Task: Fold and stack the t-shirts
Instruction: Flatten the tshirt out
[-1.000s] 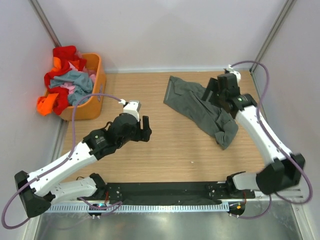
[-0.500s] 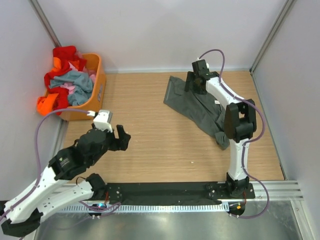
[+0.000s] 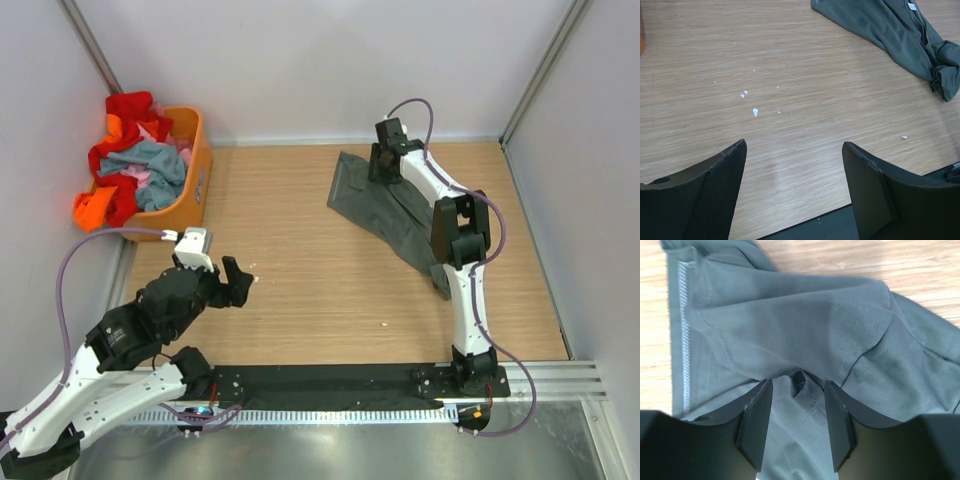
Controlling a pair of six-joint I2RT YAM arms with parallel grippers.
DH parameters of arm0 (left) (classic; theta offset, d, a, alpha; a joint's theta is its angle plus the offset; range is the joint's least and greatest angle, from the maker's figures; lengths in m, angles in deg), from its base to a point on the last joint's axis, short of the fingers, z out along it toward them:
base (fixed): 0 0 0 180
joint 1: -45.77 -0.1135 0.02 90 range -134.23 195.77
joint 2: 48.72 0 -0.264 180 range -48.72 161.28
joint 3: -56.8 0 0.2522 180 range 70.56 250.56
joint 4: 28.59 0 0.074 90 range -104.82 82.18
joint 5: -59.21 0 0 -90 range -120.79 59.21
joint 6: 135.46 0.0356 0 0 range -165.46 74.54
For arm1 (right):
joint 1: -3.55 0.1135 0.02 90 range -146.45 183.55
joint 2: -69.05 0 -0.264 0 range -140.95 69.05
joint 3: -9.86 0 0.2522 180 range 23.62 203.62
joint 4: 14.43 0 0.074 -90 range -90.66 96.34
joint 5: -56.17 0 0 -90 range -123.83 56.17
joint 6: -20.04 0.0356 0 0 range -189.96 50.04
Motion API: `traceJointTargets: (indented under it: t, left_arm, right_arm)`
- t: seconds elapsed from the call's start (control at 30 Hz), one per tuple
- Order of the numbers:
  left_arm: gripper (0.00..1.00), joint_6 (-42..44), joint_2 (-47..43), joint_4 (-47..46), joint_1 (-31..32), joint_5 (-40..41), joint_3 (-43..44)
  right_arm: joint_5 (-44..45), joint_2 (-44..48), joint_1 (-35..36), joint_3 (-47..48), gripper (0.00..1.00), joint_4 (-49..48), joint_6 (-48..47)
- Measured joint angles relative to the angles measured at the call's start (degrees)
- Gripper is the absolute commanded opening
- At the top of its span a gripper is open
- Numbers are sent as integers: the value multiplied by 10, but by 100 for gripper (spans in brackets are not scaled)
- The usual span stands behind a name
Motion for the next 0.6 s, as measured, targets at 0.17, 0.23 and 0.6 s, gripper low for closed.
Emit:
traceJointTargets:
  t: [0.17,0.23,0.6]
  left_arm:
    - [78,0,3,0,0,0,-2]
    - [78,0,3,0,0,0,-2]
    - [77,0,7,0,0,2,-3]
  right_arm:
    - [1,-12,0,0,29,1,-4]
    - [1,-15,0,0,15,1,-7]
    - [29,12,31,3,1,50,-14]
